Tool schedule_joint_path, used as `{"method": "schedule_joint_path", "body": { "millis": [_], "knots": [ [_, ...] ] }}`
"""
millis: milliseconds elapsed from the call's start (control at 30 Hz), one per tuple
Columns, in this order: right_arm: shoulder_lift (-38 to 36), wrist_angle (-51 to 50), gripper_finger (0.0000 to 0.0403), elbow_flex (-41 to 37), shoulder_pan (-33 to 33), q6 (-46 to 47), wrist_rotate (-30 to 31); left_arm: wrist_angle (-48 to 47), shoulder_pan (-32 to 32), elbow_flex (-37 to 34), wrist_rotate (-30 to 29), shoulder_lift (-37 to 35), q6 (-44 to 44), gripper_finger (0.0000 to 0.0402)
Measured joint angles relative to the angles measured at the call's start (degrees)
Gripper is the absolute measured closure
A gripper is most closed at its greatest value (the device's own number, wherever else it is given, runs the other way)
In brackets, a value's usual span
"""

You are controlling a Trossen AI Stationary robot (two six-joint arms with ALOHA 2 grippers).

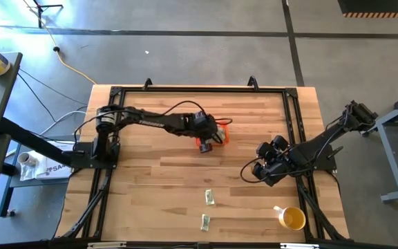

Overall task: Pick and place Stevia / Truvia into bins
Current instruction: Put the stevia packet into the orange bin

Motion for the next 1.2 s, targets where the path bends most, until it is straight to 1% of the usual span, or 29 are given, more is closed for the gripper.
{"method": "schedule_joint_path", "body": {
  "millis": [67, 133, 267, 400, 433, 500, 567, 667, 733, 800, 933, 1000, 1100, 1200],
  "knots": [
    [0.00, -0.08, 0.0068, 0.00, -0.09, -0.05, -0.01, -1.99, -0.04, 1.33, 2.12, -0.02, -0.02, 0.0317],
    [0.00, -0.18, 0.0069, 0.00, -0.09, 0.00, -0.06, -3.76, -0.44, 2.60, 2.41, -0.02, -0.05, 0.0310],
    [0.00, -0.23, 0.0068, 0.00, -0.09, -0.06, 0.01, -4.03, -0.35, 2.91, -1.22, -0.10, 0.51, 0.0302],
    [0.00, -0.25, 0.0068, 0.00, -0.09, -0.07, 0.05, -8.30, -0.19, 2.88, -1.60, -0.58, -1.64, 0.0300],
    [0.00, -0.23, 0.0068, 0.00, -0.09, -0.12, 0.03, -10.39, -0.54, 2.69, -0.75, -1.54, -3.20, 0.0300],
    [0.00, 0.10, 0.0069, 0.00, -0.01, -1.18, -0.75, -11.83, -2.09, 2.83, 3.80, -3.73, -5.94, 0.0300],
    [0.17, 2.07, 0.0068, 0.00, 0.35, -5.36, -3.50, -13.19, -4.38, 2.95, 9.31, -5.87, -6.89, 0.0300],
    [1.59, 6.13, 0.0068, 0.00, 0.46, -13.13, -8.28, -13.47, -9.22, 2.95, 13.34, -6.94, -7.71, 0.0300],
    [3.13, 7.82, 0.0068, 0.00, 0.44, -16.70, -10.33, -14.26, -12.60, 2.90, 14.11, -6.94, -12.77, 0.0300],
    [4.87, 8.67, 0.0068, 0.00, 0.41, -18.52, -10.89, -14.66, -15.79, 2.89, 14.22, -6.75, -20.97, 0.0300],
    [7.54, 8.91, 0.0067, 0.00, 0.14, -18.86, -10.90, -13.81, -21.06, 2.71, 10.16, -5.08, -38.97, 0.0300],
    [8.17, 9.29, 0.0066, 0.00, -0.19, -18.84, -11.09, -11.18, -22.74, 2.78, 7.83, -4.55, -46.68, 0.0300],
    [8.33, 9.42, 0.0066, 0.00, -0.91, -17.95, -11.58, -9.20, -24.68, 2.90, 5.64, -3.47, -55.69, 0.0297],
    [8.33, 9.26, 0.0066, 0.00, -1.27, -17.47, -12.24, -8.24, -26.27, 2.76, 4.80, -1.40, -65.09, 0.0275]
  ]
}}
